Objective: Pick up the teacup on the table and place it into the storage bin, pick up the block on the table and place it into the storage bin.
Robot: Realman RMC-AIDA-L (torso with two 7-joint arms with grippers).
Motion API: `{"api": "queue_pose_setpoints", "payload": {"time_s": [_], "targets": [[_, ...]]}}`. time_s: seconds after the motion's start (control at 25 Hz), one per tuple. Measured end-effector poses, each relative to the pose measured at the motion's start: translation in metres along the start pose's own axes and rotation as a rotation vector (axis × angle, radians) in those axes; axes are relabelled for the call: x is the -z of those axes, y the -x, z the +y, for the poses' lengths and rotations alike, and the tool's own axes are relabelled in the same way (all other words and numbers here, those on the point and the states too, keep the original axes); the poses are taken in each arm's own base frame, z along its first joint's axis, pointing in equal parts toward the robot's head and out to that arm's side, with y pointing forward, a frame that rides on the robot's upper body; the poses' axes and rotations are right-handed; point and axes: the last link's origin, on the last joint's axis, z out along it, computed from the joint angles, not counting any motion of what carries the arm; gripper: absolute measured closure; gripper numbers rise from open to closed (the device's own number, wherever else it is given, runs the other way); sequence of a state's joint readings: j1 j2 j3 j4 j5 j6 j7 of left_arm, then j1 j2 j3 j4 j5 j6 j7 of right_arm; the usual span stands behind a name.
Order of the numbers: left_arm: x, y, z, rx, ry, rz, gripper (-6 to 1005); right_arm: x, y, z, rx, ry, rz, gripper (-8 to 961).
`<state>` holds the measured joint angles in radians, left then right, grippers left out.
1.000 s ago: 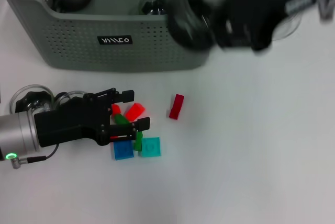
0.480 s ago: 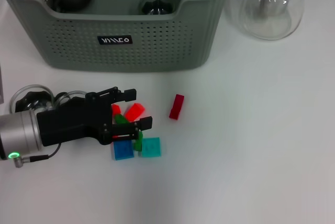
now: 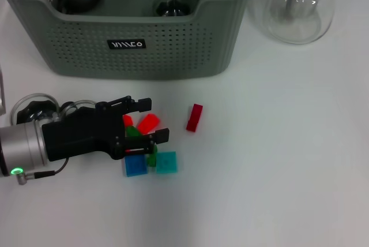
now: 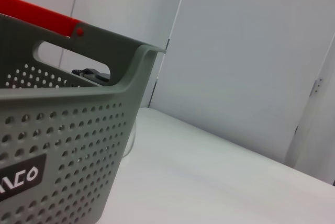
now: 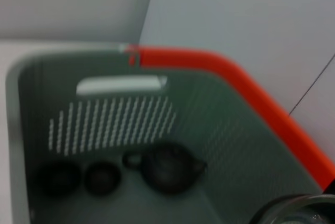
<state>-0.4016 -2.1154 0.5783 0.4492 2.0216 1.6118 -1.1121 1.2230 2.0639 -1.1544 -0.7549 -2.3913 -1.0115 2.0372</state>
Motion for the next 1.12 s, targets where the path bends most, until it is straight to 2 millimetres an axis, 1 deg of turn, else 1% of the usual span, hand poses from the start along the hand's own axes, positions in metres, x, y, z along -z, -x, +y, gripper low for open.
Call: {"api": "queue_pose_setpoints", "payload": {"time_s": [0.16, 0.28, 0.64, 1.12], "targets": [[0.0, 0.001, -0.002, 0.0, -0.015, -0.007, 139, -0.021, -0.01, 0.012, 0.064, -0.029, 0.074, 897], [0.0, 0.001, -0.003, 0.001, -0.018, -0.009, 139, -0.028, -0.017, 0.016, 0.075, -0.036, 0.099, 897], [-0.003, 0.001, -0.002, 0.002, -0.014, -0.006, 139, -0.038, -0.034, 0.026, 0.035, 0.001, 0.133, 898], [-0.003, 0.001, -0.001, 0.003, -0.013, -0.006, 140, -0.041, -0.043, 0.029, 0.006, 0.006, 0.151, 898]]}}
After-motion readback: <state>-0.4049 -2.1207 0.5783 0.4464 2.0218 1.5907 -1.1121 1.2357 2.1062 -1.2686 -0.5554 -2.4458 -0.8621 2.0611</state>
